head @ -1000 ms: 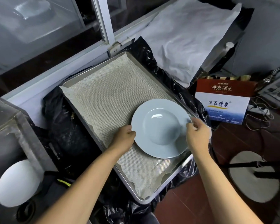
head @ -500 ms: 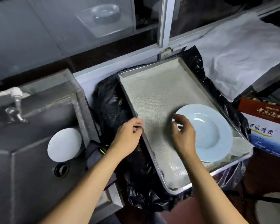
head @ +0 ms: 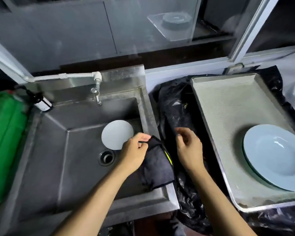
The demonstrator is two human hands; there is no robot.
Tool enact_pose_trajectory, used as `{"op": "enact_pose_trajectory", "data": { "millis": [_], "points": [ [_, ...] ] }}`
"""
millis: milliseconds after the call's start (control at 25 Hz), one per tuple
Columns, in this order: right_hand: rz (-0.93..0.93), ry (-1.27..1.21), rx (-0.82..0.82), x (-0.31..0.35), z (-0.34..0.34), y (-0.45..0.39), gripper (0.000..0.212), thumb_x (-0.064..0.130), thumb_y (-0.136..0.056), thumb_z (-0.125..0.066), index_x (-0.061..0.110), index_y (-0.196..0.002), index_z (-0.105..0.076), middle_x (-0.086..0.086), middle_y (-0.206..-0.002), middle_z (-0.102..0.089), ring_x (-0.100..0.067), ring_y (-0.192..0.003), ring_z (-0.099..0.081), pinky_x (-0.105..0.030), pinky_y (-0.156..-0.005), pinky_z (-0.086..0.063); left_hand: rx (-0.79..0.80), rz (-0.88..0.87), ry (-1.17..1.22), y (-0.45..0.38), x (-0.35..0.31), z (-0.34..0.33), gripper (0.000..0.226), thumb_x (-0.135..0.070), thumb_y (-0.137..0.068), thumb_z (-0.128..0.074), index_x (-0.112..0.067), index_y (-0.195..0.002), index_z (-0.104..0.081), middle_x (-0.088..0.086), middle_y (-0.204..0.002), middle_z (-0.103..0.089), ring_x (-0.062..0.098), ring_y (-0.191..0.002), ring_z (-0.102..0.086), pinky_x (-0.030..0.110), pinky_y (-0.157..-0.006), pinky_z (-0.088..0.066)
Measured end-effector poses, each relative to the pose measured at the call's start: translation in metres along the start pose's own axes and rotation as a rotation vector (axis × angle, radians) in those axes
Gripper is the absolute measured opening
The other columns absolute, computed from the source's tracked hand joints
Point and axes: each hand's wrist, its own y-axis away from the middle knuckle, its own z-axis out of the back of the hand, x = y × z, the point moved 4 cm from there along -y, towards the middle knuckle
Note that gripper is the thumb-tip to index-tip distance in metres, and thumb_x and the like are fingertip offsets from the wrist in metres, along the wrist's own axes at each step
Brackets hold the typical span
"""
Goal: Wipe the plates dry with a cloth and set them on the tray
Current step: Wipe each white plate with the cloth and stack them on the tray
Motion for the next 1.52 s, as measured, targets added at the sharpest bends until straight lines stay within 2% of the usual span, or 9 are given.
{"op": "enact_pose_trajectory", "data": {
  "millis": [200,360,560,800,920,1120,1320,1440,1520],
  "points": [
    [-0.053,-0.008,0.079,0.033,-0.102,0.047,0.023,0.005,-0.096,-0.058,0.018,-0.109,-0.073,0.014,-0.098,-0.071,-0.001,-0.094,-0.066,-0.009,-0.083,-0.046,-0.047,0.066,0.007,0.011,0.081,0.087,0.033,-0.006,-0.095,-0.049,-0.025,-0.112,-0.07,-0.011,-0.111,-0.069,0.001,-0.081,-0.06,0.007,-0.061,-0.04],
    [-0.103,0.036,0.118,0.038,-0.177,0.076,0.026,0.009,-0.094,-0.059,0.027,-0.108,-0.072,0.021,-0.093,-0.068,0.02,-0.088,-0.059,0.003,-0.075,-0.036,-0.013,0.092,0.016,0.009,0.145,0.136,0.032,-0.004,-0.096,-0.05,-0.021,-0.114,-0.069,-0.009,-0.115,-0.067,0.004,-0.099,-0.063,0.003,-0.075,-0.042],
    [-0.132,0.076,0.195,0.017,-0.245,0.079,0.024,0.014,-0.096,-0.06,0.033,-0.109,-0.069,0.013,-0.1,-0.073,-0.002,-0.088,-0.067,-0.023,-0.081,-0.051,-0.051,0.158,0.021,-0.006,0.218,0.159,0.03,-0.002,-0.094,-0.054,-0.02,-0.113,-0.07,-0.014,-0.113,-0.07,-0.009,-0.098,-0.06,0.003,-0.08,-0.042],
    [-0.228,0.134,0.253,-0.036,-0.304,0.028,0.027,0.012,-0.096,-0.059,0.026,-0.115,-0.07,0.01,-0.103,-0.073,-0.011,-0.094,-0.068,-0.015,-0.077,-0.047,-0.062,0.263,0.026,-0.064,0.287,0.145,0.03,0.0,-0.094,-0.054,-0.018,-0.114,-0.069,-0.008,-0.111,-0.07,0.01,-0.1,-0.065,0.035,-0.093,-0.055],
    [-0.271,0.123,0.23,-0.066,-0.33,-0.003,0.031,0.012,-0.097,-0.058,0.023,-0.124,-0.067,0.002,-0.107,-0.071,-0.018,-0.1,-0.067,-0.034,-0.089,-0.052,-0.074,0.292,0.024,-0.107,0.318,0.13,0.028,-0.004,-0.095,-0.055,-0.021,-0.113,-0.067,-0.007,-0.113,-0.07,0.005,-0.097,-0.064,0.03,-0.089,-0.054],
    [-0.403,0.172,0.176,-0.115,-0.365,-0.045,0.048,0.019,-0.101,-0.049,0.03,-0.148,-0.05,-0.003,-0.125,-0.052,-0.016,-0.103,-0.053,-0.032,-0.09,-0.042,-0.104,0.384,0.102,-0.169,0.352,0.098,0.037,-0.009,-0.096,-0.052,-0.033,-0.124,-0.057,-0.02,-0.118,-0.06,-0.002,-0.1,-0.06,0.003,-0.072,-0.04],
    [-0.488,0.149,0.124,-0.151,-0.388,-0.066,0.043,0.019,-0.103,-0.05,0.026,-0.145,-0.055,-0.008,-0.136,-0.054,-0.026,-0.119,-0.057,-0.031,-0.095,-0.044,-0.045,0.494,0.05,-0.21,0.38,0.08,0.058,-0.025,-0.098,-0.055,-0.023,-0.152,-0.037,-0.006,-0.152,-0.043,0.016,-0.131,-0.051,0.039,-0.108,-0.045],
    [-0.504,0.137,0.061,-0.157,-0.392,-0.072,0.038,0.018,-0.1,-0.058,0.021,-0.138,-0.06,-0.004,-0.123,-0.062,-0.017,-0.103,-0.059,-0.028,-0.085,-0.044,-0.037,0.502,0.081,-0.218,0.383,0.078,0.035,-0.017,-0.091,-0.051,-0.023,-0.124,-0.06,-0.001,-0.116,-0.065,0.022,-0.107,-0.064,0.039,-0.088,-0.056],
    [-0.54,0.124,0.032,-0.161,-0.393,-0.075,0.034,0.016,-0.097,-0.063,0.017,-0.131,-0.063,-0.001,-0.112,-0.065,-0.019,-0.101,-0.062,-0.028,-0.081,-0.045,-0.051,0.515,0.143,-0.22,0.381,0.079,0.029,-0.013,-0.088,-0.05,-0.02,-0.113,-0.062,0.005,-0.106,-0.066,0.028,-0.102,-0.065,0.05,-0.09,-0.056]
  ]
}}
